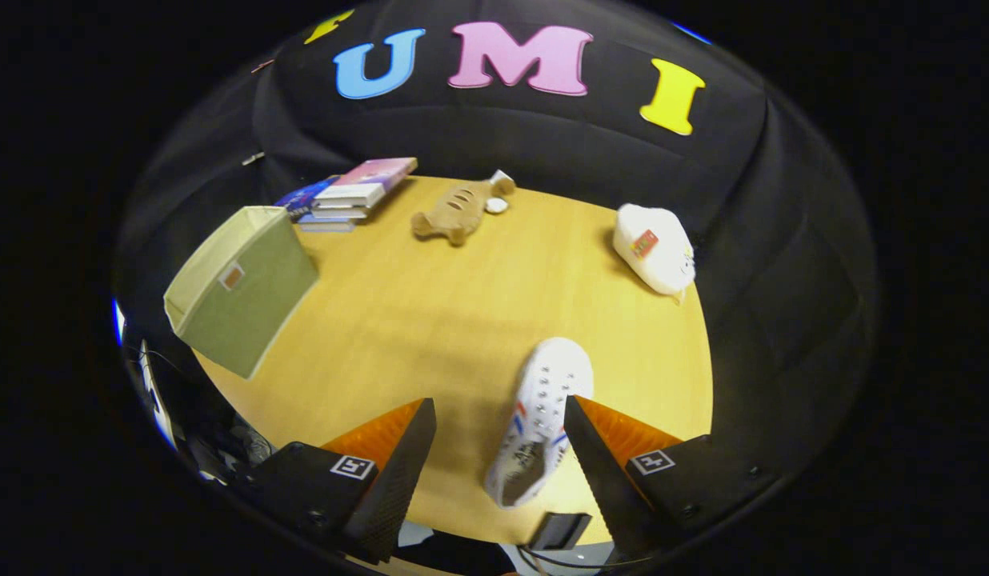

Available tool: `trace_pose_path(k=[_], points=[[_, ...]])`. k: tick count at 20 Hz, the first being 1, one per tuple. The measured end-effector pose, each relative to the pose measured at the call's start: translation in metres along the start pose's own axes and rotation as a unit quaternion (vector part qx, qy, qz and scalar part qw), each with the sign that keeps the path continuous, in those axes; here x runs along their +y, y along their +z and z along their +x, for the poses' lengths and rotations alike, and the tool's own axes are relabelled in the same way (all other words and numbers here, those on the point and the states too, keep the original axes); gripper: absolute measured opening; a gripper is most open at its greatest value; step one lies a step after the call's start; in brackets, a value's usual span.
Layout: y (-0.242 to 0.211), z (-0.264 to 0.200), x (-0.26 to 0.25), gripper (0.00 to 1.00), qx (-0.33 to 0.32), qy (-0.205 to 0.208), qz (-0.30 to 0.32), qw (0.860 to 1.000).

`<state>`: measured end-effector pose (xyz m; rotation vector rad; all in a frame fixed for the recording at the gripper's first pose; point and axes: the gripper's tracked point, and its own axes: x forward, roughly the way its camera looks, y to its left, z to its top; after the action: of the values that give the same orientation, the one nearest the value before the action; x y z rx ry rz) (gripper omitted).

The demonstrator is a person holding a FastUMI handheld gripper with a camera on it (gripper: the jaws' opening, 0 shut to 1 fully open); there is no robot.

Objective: Open the storage box then place both shoes into the box .Put the left shoe in first, then the right shoe, with the right side of both shoes facing outward in a uniform manner.

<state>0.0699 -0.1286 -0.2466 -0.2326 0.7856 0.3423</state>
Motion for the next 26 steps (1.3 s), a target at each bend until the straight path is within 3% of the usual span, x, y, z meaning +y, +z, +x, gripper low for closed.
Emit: trace_pose_path(k=[6, 15, 19, 21, 22, 25, 26], points=[[-0.051, 0.028, -0.049, 0.99, 0.048, -0.022, 0.015, 0.999], [-0.089, 0.069, -0.044, 0.96, 0.103, -0.006, 0.021, 0.994], [-0.091, 0.075, -0.028, 0.72, 0.118, 0.027, 0.036, 0.992], [-0.091, 0.075, -0.029, 0.52, 0.123, 0.022, 0.042, 0.991], [-0.090, 0.074, -0.031, 0.50, 0.125, 0.020, 0.054, 0.990], [-0.091, 0.077, -0.036, 0.27, 0.139, 0.014, 0.106, 0.985], [-0.090, 0.079, -0.036, 0.26, 0.138, 0.015, 0.117, 0.983]])
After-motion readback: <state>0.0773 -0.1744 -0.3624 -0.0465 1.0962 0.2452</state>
